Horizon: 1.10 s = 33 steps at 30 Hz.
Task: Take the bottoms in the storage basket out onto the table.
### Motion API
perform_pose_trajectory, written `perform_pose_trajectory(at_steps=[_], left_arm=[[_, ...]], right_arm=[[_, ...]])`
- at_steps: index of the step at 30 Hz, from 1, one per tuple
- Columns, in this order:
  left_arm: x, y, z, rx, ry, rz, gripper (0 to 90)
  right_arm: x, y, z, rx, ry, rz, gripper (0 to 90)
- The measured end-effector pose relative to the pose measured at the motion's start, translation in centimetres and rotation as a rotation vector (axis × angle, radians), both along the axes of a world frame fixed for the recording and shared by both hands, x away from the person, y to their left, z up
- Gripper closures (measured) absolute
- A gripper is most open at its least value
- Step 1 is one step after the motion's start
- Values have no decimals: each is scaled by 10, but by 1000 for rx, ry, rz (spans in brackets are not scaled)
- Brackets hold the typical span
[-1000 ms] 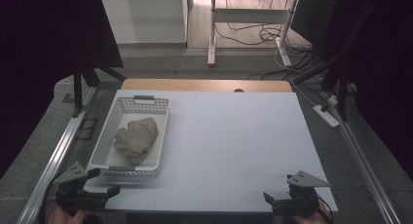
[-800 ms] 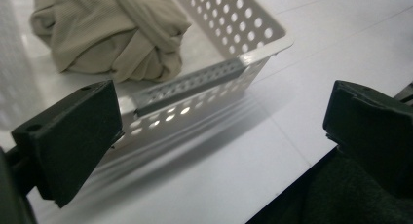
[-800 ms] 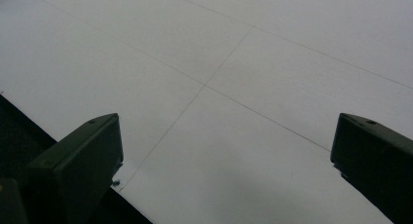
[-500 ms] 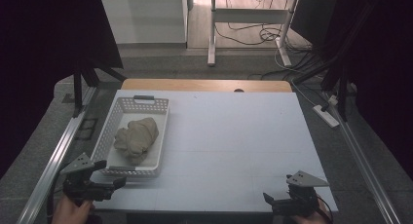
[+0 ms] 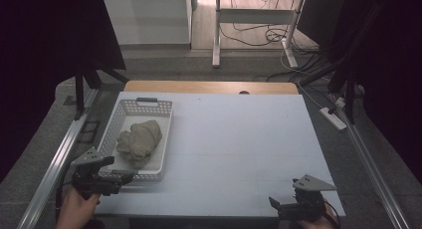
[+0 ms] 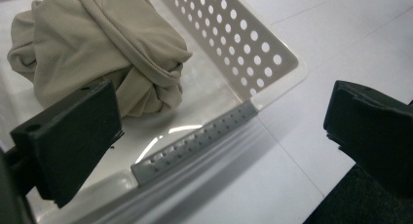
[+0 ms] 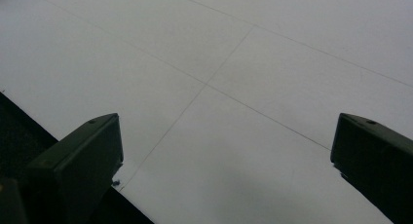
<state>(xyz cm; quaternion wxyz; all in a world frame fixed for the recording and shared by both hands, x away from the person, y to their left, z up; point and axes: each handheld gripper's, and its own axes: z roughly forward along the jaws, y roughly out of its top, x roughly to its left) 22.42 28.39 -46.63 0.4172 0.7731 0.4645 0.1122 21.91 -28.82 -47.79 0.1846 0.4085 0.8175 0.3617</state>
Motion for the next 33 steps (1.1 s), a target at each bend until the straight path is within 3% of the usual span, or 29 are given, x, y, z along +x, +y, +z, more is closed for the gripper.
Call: perform_pose_trajectory(at_steps=[7,16,33], left_arm=[[12,-2,1,-16,20,6,0],[33,-10,1,30,46,12,0],[67,-15,2,62,69,52,0]], right_arm=[[0,0,0,-1,1,0,0],[0,0,0,-1,3,-3,0],[1,1,0,-9,7,-1,0]])
